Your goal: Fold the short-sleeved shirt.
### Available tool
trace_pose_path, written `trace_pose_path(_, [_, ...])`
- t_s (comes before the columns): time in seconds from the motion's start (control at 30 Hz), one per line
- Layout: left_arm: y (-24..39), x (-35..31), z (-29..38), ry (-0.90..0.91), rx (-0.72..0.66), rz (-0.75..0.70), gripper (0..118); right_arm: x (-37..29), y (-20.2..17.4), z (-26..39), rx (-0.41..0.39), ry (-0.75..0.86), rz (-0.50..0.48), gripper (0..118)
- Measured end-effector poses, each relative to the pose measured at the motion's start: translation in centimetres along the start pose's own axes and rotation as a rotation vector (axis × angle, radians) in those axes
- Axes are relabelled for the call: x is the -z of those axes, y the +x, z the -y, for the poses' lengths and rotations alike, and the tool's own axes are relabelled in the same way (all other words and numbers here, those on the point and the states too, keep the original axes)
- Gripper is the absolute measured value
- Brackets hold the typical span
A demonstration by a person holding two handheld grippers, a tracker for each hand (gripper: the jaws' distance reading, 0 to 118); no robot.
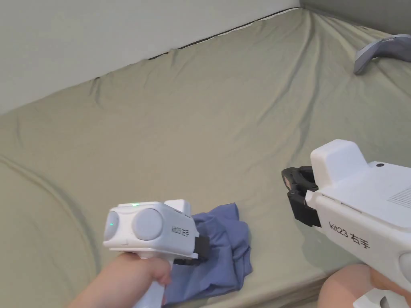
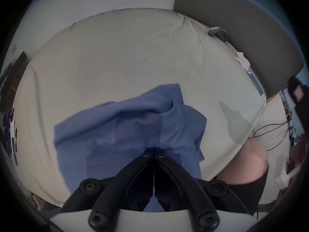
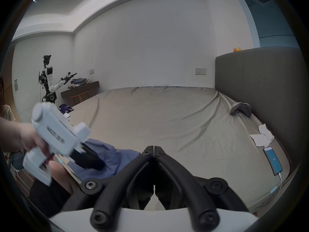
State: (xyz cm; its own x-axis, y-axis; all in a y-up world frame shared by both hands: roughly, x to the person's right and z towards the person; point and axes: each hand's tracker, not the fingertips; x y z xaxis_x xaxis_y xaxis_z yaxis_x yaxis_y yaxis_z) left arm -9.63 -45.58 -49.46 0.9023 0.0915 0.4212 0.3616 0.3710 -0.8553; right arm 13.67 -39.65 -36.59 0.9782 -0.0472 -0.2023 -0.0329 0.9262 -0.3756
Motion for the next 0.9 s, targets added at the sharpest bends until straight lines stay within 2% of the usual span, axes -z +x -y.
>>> trace_pose_path(0.13, [2.2,2.7,-0.5,0.017,0.095,-0.005,0,0.0,-0.2,0.2,-0.015,-0.01,0.001,0])
trace_pose_path(0.33, [1.3,2.8,-2.3,0.015,-0.025,0.104,0,0.4,-1.6,0.7,-0.061,-0.043,-0.026,0])
trace_pose_path(0.4, [0.5,1.5,-1.9,0.035,-0.006,0.141,0,0.7,-2.4,1.0,-0.082,-0.065,-0.032,0])
trace_pose_path(0.5, [-2.8,-2.9,-0.9,0.15,-0.112,0.307,0,1.5,-3.8,1.2,-0.097,-0.119,-0.066,0])
trace_pose_path(0.57, [-5.4,-6.3,0.7,0.242,-0.132,0.356,0,2.6,-5.2,1.3,-0.102,-0.17,-0.105,0])
trace_pose_path(0.67, [-10.0,-9.5,3.9,0.251,-0.145,0.369,0,6.2,-7.2,1.0,0.018,-0.283,-0.251,0])
trace_pose_path(0.77, [-14.0,-10.2,6.9,0.227,-0.156,0.342,0,11.1,-9.0,0.8,0.085,-0.412,-0.376,0])
trace_pose_path(0.83, [-16.3,-9.8,8.0,0.222,-0.179,0.321,0,14.3,-9.3,1.1,0.183,-0.449,-0.471,0])
trace_pose_path(0.9, [-18.7,-9.2,8.6,0.221,-0.233,0.341,0,17.5,-8.5,2.2,0.311,-0.553,-0.544,0])
